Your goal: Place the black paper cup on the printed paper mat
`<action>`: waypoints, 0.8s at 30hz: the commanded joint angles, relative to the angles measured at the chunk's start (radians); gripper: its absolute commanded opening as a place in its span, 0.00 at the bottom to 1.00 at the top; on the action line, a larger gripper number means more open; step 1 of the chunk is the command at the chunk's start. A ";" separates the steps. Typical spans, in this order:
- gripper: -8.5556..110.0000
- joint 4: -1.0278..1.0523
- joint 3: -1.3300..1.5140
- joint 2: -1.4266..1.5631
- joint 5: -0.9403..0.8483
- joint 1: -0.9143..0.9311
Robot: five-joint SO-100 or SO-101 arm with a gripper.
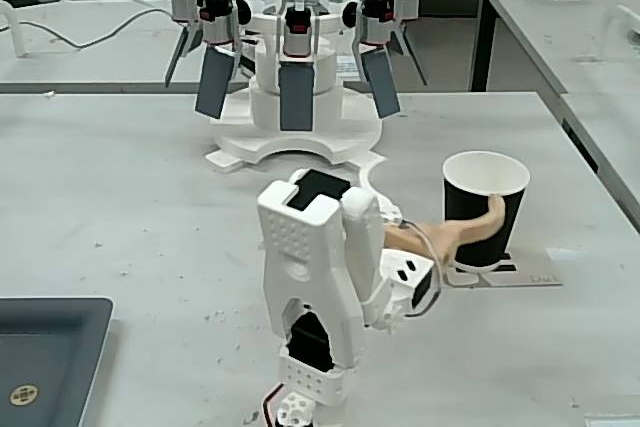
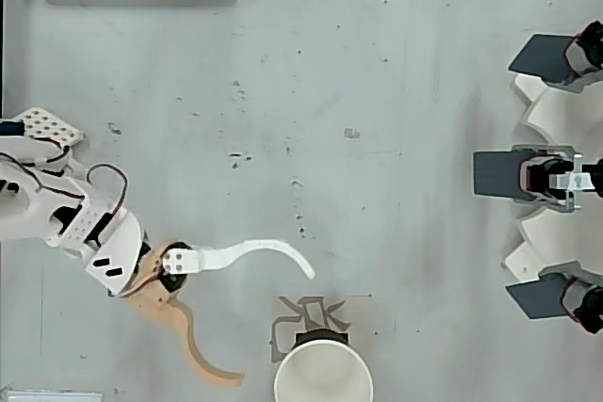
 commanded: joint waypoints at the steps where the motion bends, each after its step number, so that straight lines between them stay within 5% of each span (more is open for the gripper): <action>1: 0.39 -0.023 0.034 0.109 -0.018 -0.052; 24: 0.21 0.008 0.038 0.236 -0.015 -0.492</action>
